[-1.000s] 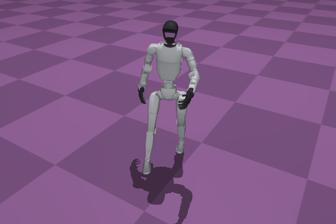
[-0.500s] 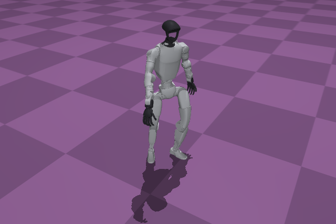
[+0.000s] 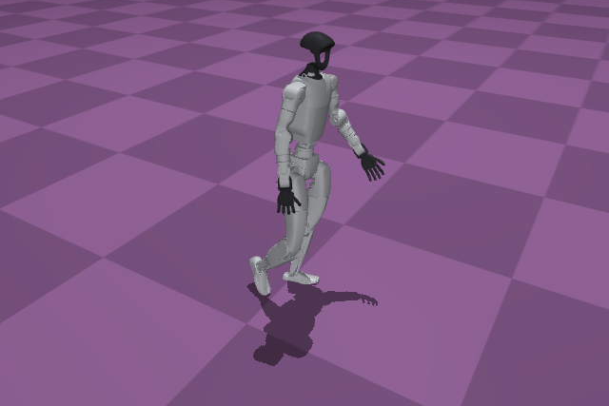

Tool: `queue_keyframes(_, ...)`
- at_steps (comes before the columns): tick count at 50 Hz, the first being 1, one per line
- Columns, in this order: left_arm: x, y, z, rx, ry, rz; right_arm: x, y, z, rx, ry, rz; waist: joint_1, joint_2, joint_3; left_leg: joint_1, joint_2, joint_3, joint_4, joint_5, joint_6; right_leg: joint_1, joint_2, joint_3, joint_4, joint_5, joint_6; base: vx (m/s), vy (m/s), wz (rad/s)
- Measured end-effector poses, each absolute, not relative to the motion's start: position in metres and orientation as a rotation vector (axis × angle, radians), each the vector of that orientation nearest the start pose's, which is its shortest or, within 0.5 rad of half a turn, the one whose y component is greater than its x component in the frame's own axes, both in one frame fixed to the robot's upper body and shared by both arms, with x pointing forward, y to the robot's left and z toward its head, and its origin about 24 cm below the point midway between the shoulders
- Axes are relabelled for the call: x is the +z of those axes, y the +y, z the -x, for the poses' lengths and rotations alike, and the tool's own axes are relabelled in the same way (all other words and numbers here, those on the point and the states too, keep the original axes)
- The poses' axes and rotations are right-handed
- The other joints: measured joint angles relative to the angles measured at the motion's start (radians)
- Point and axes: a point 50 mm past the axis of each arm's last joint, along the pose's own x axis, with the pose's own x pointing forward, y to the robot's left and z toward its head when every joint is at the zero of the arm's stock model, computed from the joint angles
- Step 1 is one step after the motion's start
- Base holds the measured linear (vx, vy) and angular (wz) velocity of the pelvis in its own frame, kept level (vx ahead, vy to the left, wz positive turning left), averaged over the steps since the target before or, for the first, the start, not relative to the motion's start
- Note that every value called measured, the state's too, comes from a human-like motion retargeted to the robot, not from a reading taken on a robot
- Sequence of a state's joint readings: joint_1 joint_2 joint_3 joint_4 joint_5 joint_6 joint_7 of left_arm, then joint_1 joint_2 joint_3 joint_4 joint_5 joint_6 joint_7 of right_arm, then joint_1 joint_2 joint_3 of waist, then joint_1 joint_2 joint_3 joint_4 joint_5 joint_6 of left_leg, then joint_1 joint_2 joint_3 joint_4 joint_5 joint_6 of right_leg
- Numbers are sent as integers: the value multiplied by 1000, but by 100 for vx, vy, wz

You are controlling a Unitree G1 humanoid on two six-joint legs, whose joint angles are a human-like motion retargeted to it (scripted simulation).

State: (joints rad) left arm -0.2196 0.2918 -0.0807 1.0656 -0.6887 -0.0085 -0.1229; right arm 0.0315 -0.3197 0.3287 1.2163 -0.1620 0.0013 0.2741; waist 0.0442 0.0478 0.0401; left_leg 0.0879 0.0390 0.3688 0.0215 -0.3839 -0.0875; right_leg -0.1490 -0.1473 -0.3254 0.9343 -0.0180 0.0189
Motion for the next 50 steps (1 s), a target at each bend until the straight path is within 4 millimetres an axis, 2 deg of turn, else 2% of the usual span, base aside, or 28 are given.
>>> queue_keyframes(3, -64, 219, -267, 86, 552, 377, -168, -229, -38, 481, 1447, 368, -44, -1, 7, 8, -16, -115, 21, -13, 19, -63, -9, 31, -62, -55, -32, 32, 3, 201)
queue_keyframes(5, -35, 208, -294, -6, 436, 370, -170, -225, -25, 500, 1485, 337, -72, -3, 13, 17, -25, -193, 28, -18, 26, -89, -2, 56, -155, -82, -33, 31, -2, 201)
queue_keyframes(7, -10, 198, -313, -84, 342, 339, -170, -224, -16, 501, 1504, 324, -100, -10, 21, 32, -39, -268, 28, -19, 27, -94, 10, 88, -297, -82, -13, 32, -5, 199)
queue_keyframes(10, 19, 188, -331, -166, 241, 262, -170, -226, -10, 473, 1510, 338, -143, -38, 40, 66, -77, -379, 25, -18, 25, -66, 20, 164, -569, -40, 43, 34, -9, 199)
queue_keyframes(13, 32, 186, -339, -187, 195, 165, -170, -233, -14, 418, 1501, 382, -177, -84, 67, 117, -126, -482, 21, -17, 22, -20, -1, 247, -806, -2, 115, 38, -14, 181)
queue_keyframes(15, 30, 188, -339, -176, 205, 102, -169, -237, -20, 381, 1498, 410, -183, -106, 81, 150, -144, -535, 19, -15, 20, -5, -10, 277, -893, -8, 152, 40, -16, 141)
queue_keyframes(18, 4, 195, -325, -135, 306, 36, -168, -244, -27, 318, 1500, 444, -168, -127, 76, 181, -160, -595, 22, 0, 24, 10, -11, 313, -939, 25, 186, 41, -18, 105)
queue_keyframes(20, -21, 202, -310, -89, 411, 11, -167, -248, -36, 263, 1492, 466, -145, -134, 68, 193, -165, -629, 29, 17, 28, 27, -8, 337, -943, 50, 177, 42, -20, 76)
queue_keyframes(23, -65, 219, -273, 17, 614, -5, -164, -254, -56, 172, 1458, 500, -92, -134, 53, 199, -161, -671, 56, 49, 19, 63, -11, 305, -936, 13, 132, 44, -23, 51)
queue_keyframes(26, -107, 238, -218, 146, 844, -30, -160, -258, -81, 91, 1399, 530, -31, -147, 44, 184, -177, -705, 132, 95, -1, 108, -27, 272, -931, -30, 126, 45, -25, 42)
queue_keyframes(29, -138, 256, -153, 267, 1084, -61, -152, -259, -113, 33, 1318, 552, 26, -178, 40, 92, -227, -684, 331, 151, -17, 145, -61, 248, -925, -61, 130, 43, -26, 50)
queue_keyframes(31, -151, 266, -108, 331, 1237, -75, -144, -261, -138, 10, 1253, 567, 49, -194, 29, -38, -250, -619, 544, 189, -13, 153, -81, 221, -916, -78, 121, 38, -23, 80)
queue_keyframes(33, -158, 273, -66, 382, 1368, -77, -133, -264, -164, -7, 1183, 590, 65, -197, 15, -185, -235, -520, 749, 214, 17, 156, -88, 187, -907, -94, 107, 35, -19, 94)
queue_keyframes(35, -160, 277, -28, 416, 1468, -68, -121, -266, -188, -21, 1112, 618, 86, -201, 10, -297, -187, -396, 886, 203, 77, 167, -94, 155, -901, -108, 95, 34, -16, 79)
queue_keyframes(37, -160, 278, 1, 434, 1528, -42, -106, -269, -212, -35, 1038, 644, 116, -201, 13, -367, -130, -274, 938, 140, 146, 178, -96, 134, -896, -115, 86, 33, -13, 51)
queue_keyframes(40, -159, 276, 34, 456, 1575, 20, -82, -271, -246, -56, 925, 669, 173, -205, 26, -406, -91, -127, 869, 47, 208, 196, -101, 124, -892, -118, 79, 33, -8, 18)
queue_keyframes(42, -159, 274, 45, 535, 1569, 69, -67, -271, -266, -62, 887, 682, 214, -216, 33, -406, -102, -44, 708, 39, 216, 199, -109, 120, -907, -109, 93, 32, -3, -1)
queue_keyframes(44, -159, 271, 52, 623, 1556, 131, -52, -269, -283, -70, 840, 689, 253, -215, 40, -375, -114, 40, 478, 67, 185, 206, -100, 120, -922, -103, 114, 33, 1, -12)
queue_keyframes(46, -159, 265, 61, 667, 1563, 179, -39, -266, -297, -81, 765, 690, 282, -183, 48, -319, -107, 125, 244, 98, 135, 235, -61, 115, -927, -110, 119, 37, 4, -3)
queue_keyframes(50, -162, 251, 70, 691, 1584, 241, -30, -260, -306, -59, 672, 686, 292, -106, 46, -253, -74, 296, -42, 118, 27, 316, 35, 70, -932, -135, 107, 41, 7, 40)
